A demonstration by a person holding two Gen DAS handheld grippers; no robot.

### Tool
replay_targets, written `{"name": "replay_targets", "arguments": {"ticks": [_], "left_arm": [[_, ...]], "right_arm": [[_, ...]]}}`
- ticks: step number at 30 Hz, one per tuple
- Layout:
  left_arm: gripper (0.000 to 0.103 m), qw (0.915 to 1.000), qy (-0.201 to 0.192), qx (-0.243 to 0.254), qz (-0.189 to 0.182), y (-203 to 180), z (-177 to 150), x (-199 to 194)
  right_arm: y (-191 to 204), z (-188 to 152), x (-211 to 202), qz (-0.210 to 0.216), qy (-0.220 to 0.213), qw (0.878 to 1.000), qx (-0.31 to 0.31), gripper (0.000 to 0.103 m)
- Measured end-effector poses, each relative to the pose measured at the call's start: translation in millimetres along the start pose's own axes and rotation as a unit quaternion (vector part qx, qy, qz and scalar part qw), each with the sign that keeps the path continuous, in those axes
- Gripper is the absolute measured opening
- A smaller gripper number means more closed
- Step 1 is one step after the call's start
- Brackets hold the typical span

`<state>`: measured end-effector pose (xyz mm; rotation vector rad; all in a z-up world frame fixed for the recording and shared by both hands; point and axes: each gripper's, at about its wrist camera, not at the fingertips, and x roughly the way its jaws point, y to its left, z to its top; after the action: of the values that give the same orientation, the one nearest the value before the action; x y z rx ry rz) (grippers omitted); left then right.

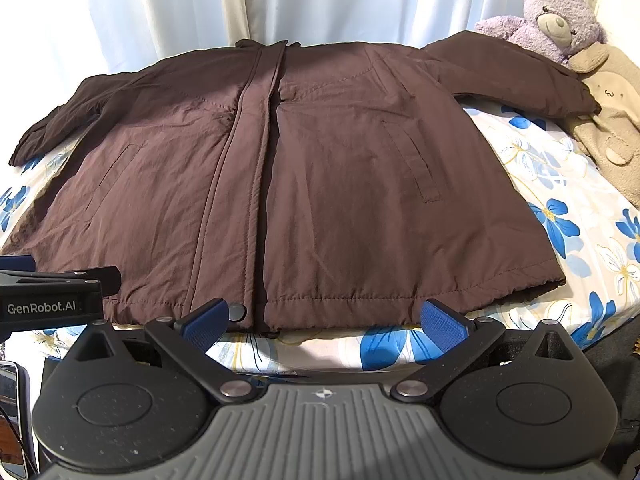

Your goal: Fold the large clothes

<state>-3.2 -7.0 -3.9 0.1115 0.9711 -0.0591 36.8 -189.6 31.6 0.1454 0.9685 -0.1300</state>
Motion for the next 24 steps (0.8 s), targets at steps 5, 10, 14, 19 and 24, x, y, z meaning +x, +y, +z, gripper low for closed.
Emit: {"name": "replay_targets", "arguments": {"ticks": [5, 10, 14, 19, 24], "left_arm": [[0.103, 1.0, 0.001, 0.001, 0.0, 0.0, -0.3, 0.2], [0.103, 1.0, 0.002, 0.003, 0.0, -1.1, 0.1, 0.1], [0.103, 1.0, 0.002, 0.003, 0.0, -1.2, 0.3, -0.3], [0.103, 1.0, 0.004, 0.004, 0.0, -1.9, 0.2, -0.8], [0.103, 1.0, 0.006, 0.004, 0.001, -2.8, 1.3, -1.1]], "right_arm": [[-0.8, -0.5, 0.2, 0.002, 0.001, 1.0, 0.0, 0.102], [-1.0, -1.2, -0.1, 0.002, 0.001, 1.0, 0.0, 0.102], [-1.4, -2.0, -0.2, 0.003, 0.002, 1.0, 0.0, 0.102], [-1.3, -2.0, 0.0, 0.002, 0.002, 1.0, 0.001, 0.102], [-1.5, -3.0, 0.6, 0.003, 0.004, 1.0, 0.001, 0.102]]}}
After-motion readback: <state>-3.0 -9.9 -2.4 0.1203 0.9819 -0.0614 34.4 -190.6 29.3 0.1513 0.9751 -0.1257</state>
